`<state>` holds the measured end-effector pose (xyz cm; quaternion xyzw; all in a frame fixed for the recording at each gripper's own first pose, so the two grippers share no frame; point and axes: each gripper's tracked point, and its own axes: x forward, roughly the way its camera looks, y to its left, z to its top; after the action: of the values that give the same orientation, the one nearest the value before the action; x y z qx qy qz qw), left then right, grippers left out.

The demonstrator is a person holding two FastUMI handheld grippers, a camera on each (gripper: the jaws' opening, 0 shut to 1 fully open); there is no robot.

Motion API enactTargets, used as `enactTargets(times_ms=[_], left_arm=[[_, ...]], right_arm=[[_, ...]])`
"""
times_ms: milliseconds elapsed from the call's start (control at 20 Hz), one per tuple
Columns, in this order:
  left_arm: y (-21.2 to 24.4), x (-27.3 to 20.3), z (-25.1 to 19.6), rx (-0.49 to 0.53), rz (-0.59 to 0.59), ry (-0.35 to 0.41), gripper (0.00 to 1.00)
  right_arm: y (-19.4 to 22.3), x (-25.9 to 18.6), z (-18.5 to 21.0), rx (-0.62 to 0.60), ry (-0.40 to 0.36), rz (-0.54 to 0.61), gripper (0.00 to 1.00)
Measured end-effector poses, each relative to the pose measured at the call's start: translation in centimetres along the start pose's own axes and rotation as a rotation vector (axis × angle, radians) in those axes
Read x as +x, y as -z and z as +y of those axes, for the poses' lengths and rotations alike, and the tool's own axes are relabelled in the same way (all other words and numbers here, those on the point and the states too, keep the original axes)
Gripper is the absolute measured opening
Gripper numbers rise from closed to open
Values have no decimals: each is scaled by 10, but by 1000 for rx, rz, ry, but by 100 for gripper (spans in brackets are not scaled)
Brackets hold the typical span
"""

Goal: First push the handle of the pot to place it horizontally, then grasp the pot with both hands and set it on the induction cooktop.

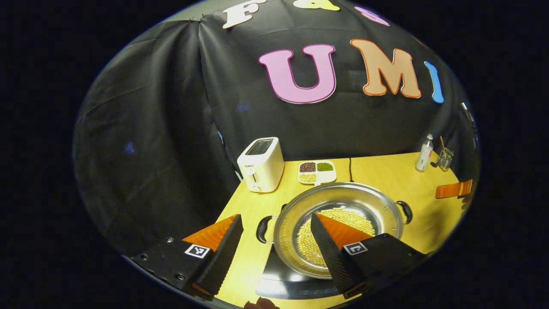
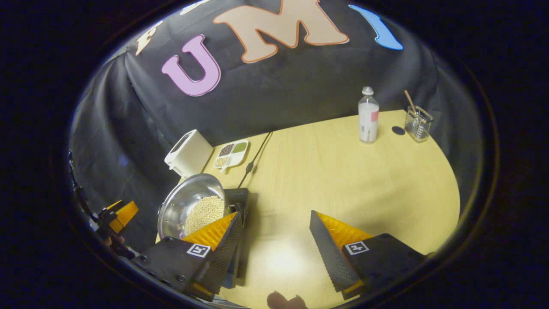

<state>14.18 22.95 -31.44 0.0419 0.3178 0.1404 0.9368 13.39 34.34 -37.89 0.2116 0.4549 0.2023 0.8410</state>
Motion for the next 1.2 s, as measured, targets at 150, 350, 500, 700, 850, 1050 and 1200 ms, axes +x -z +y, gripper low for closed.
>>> enactTargets(times_ms=[150,350,500,700,850,1050,1200], left_arm=[[-19,-28,-33,-23,-47,15,97],[-45,-57,-68,-27,-111,65,97],[-67,-80,-88,-49,-168,110,97],[-89,-127,-101,-71,-237,162,96],[-102,-172,-108,-79,-311,189,96],[-103,-235,-122,-75,-393,257,99],[-103,-273,-137,-98,-426,317,99]], right_arm=[[-21,-26,-16,-40,-4,-75,92],[-47,-74,-24,-60,-5,-173,97],[-60,-108,-28,-72,7,-243,92],[-67,-162,-28,-126,47,-326,92],[-75,-218,-19,-166,58,-411,92],[-78,-295,-8,-211,83,-538,94],[-81,-348,-5,-253,115,-607,94]])
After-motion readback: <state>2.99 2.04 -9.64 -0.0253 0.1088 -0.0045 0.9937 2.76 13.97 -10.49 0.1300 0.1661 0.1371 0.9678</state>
